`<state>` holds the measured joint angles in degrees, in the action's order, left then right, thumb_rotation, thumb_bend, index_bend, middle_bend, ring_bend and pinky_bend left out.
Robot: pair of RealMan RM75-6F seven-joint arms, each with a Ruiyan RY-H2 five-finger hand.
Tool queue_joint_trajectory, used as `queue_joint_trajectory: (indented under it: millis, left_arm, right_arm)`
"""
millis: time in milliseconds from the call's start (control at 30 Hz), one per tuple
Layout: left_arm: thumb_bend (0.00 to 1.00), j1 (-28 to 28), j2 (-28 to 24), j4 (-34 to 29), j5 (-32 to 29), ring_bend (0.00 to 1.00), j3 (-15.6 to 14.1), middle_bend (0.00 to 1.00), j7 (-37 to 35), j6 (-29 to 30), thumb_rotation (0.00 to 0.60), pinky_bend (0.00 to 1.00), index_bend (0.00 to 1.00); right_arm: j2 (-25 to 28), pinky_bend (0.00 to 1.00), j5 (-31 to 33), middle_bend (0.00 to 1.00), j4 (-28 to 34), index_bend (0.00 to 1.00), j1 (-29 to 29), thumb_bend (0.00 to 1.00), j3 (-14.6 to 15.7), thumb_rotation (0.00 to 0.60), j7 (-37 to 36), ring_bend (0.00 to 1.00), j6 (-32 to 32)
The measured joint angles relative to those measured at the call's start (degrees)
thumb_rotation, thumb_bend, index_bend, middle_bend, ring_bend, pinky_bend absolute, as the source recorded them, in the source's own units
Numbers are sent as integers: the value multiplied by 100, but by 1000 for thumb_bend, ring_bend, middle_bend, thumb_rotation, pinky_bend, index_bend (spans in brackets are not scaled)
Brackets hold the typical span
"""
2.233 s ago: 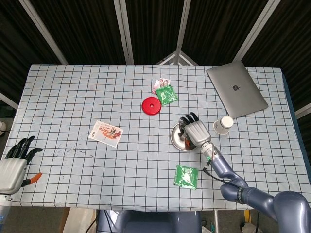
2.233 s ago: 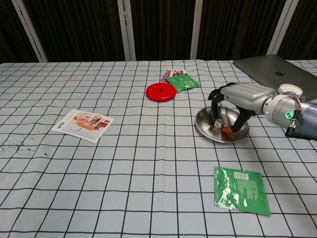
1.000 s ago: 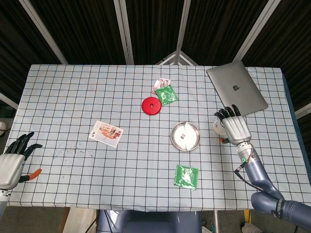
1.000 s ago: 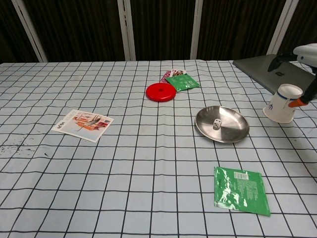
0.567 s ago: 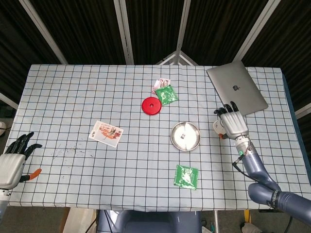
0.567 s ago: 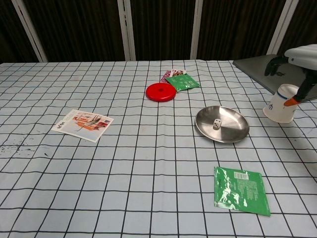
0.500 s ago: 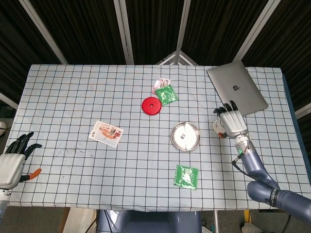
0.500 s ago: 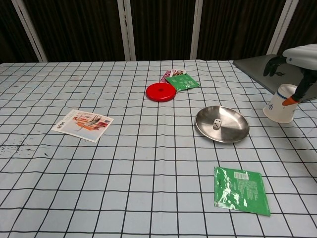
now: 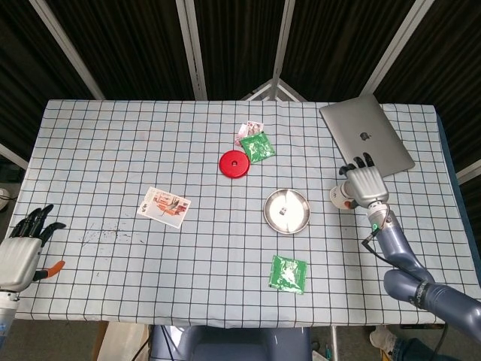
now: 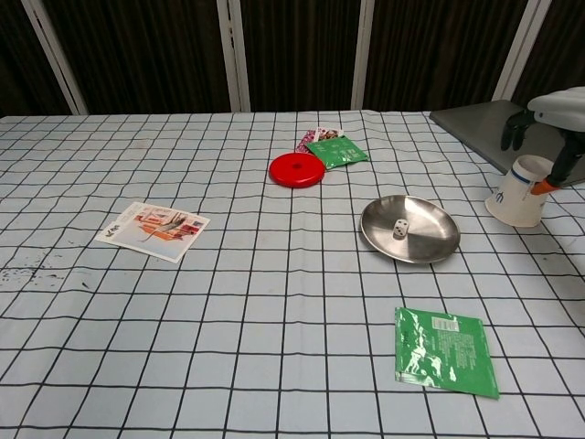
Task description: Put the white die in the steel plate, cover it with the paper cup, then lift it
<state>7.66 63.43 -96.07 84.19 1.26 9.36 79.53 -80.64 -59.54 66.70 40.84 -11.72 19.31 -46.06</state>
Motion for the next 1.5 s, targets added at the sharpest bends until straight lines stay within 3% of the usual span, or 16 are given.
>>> queue_joint_trajectory:
  millis: [400,1200,1500]
  left_arm:
    - [275,11,46,-17,-16,0,-18,0,125,-13,600,128,261]
    - [275,50,83,-32,-102,0,-24,0,253,-78,600,128,261]
    - [275,73,89,-34,-135,0,-24,0,267,-114,600,128,262]
  right_arm:
    - [175,0,-46,387,88,378,-42,212,67,600,-42,165,-18]
    - [1,0,-219,451,-239,437,23,221,184,600,-290,207,85]
    - [34,0,-200,479,-258,480,14,271,206,600,-285,225,95]
